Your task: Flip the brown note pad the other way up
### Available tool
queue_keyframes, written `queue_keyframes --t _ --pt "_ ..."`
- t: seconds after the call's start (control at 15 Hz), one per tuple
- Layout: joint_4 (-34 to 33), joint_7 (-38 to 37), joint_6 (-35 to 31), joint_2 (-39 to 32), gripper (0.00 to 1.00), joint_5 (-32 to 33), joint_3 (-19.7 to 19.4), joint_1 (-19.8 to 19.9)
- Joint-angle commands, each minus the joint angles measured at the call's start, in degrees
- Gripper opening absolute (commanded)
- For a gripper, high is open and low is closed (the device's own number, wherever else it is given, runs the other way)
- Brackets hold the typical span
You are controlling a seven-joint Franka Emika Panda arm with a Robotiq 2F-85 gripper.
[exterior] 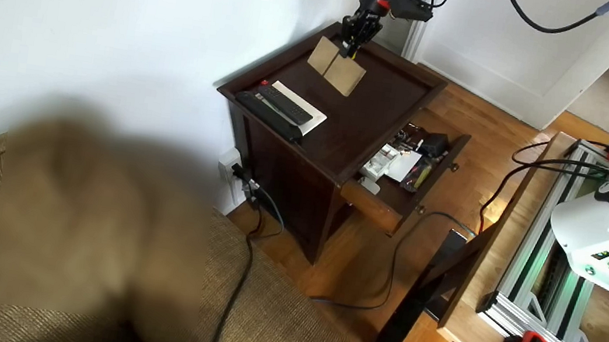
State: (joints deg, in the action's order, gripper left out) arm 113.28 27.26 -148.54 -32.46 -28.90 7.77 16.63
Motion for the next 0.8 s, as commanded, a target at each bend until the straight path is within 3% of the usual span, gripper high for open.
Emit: queue_keyframes --t 0.0,0.27,0.53,0.73 --pt "7.1 -12.5 -5.4 4.6 0.05 11.5 -6.5 -8.7" --pt "9.5 -29.8 -6.7 5.3 0.05 29.7 -15.7 -20.9" --pt "7.2 -45.3 -2.7 4.0 0.05 47.5 -25.3 -31.9" --pt "5.6 -54.9 2.1 3.3 0.05 59.1 -30.2 -37.6"
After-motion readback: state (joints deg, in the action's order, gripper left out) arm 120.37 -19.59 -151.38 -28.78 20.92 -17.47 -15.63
